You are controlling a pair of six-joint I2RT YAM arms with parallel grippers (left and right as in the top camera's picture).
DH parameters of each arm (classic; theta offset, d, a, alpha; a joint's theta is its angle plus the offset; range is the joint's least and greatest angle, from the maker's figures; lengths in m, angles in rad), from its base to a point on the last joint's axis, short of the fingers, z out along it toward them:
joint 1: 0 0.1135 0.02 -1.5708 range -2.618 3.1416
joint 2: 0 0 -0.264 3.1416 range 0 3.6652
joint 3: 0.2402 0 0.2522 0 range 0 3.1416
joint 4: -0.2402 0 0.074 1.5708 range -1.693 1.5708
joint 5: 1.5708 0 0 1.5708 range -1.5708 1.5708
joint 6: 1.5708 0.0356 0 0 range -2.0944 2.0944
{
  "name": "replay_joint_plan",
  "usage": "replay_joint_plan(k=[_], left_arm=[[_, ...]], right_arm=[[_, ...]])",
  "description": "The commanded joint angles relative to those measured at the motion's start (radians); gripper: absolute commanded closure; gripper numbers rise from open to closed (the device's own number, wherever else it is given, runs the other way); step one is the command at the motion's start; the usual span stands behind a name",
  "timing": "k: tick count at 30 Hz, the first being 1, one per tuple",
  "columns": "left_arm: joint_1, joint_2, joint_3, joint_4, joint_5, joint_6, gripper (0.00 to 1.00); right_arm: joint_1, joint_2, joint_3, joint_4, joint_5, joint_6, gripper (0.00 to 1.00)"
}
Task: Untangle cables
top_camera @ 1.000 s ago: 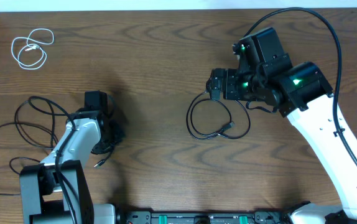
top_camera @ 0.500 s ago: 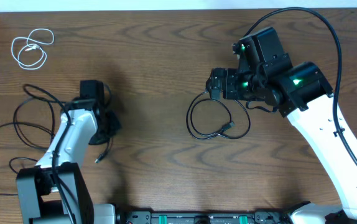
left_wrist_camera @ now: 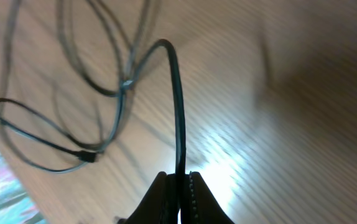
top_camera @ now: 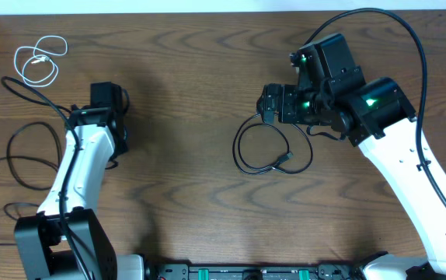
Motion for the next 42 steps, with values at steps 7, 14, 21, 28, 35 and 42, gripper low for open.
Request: replay_joint_plan(k=[7,14,21,28,35,42], left_arm=[[0.173,0.003,-0.014,-0.010,-0.091,-0.074,0.92],[0.252,0.003,-0.014,-0.010,-0.018,-0.083,0.85],[0.283,0.003,-0.014,-0.011,-0.010,-0.109,0.83],[0.283,0.003,-0.014,-0.010,0.027,-0.108,0.34],[0.283,0.003,-0.014,-0.007,0.133,-0.107,0.33],[0.263,0.003,-0.014,0.047,0.374,0.050,0.34]], right_arm=[[0.009,0.005,-0.003,-0.026,-0.003,-0.011,0.01],[0.009,0.005,-0.003,-0.022,-0.003,-0.011,0.01],[0.009,0.005,-0.003,-0.022,-0.003,-0.011,0.01],[0.009,0.005,-0.003,-0.021,-0.003,-0.011,0.01],[0.013,0.005,-0.003,-0.014,-0.003,-0.011,0.01],[0.015,0.005,-0.003,-0.010,-0.003,-0.010,0.01]])
